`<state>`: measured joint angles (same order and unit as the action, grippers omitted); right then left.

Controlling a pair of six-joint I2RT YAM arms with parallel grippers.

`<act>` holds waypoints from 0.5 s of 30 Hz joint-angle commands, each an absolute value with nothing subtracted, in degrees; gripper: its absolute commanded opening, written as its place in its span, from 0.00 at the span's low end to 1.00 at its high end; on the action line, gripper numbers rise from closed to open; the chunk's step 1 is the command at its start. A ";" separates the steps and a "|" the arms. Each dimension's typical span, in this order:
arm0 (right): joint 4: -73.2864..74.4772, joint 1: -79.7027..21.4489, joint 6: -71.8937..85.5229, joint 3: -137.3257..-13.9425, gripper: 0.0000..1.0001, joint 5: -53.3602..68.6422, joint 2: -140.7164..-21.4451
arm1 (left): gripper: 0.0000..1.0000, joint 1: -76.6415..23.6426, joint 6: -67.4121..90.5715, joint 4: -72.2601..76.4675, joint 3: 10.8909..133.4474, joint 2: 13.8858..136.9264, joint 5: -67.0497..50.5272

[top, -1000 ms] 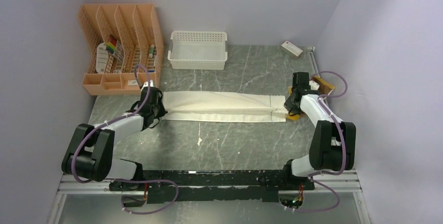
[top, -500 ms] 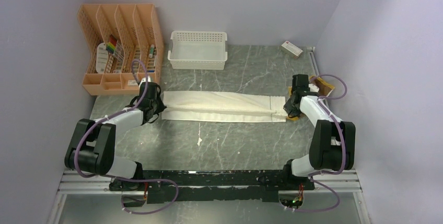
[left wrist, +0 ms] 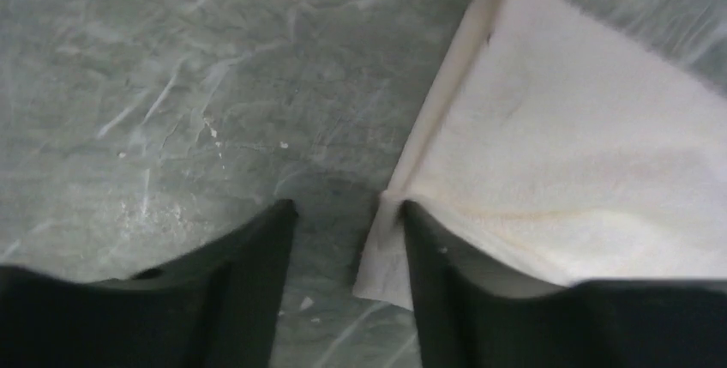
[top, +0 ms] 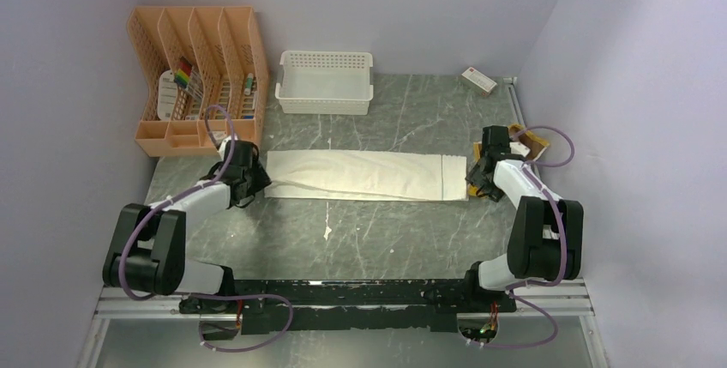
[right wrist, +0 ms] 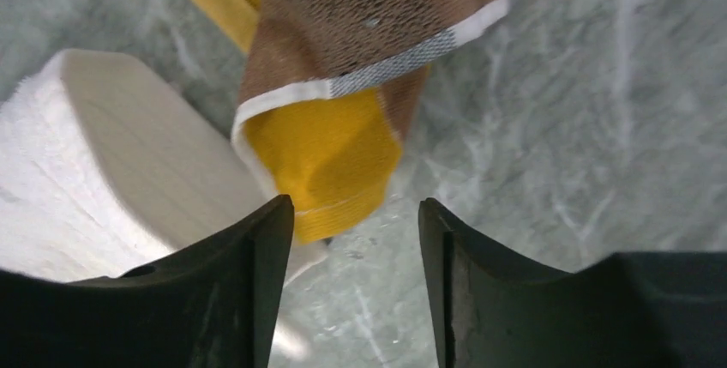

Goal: Roll the towels
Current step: Fold the towel at the center of the board.

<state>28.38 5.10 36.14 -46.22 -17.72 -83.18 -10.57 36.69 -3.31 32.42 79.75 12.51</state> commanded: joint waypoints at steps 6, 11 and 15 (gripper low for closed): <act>29.07 2.60 35.52 -48.64 0.61 -27.84 -74.43 | 0.99 -11.67 37.32 -14.38 39.18 68.44 16.03; 25.83 -10.68 34.61 -50.16 0.61 -33.32 -68.30 | 0.99 -21.92 33.90 -16.67 44.77 66.47 19.52; 19.04 -16.95 31.13 -49.91 0.60 -22.43 -71.51 | 0.99 -24.30 32.27 -15.02 46.54 70.26 17.28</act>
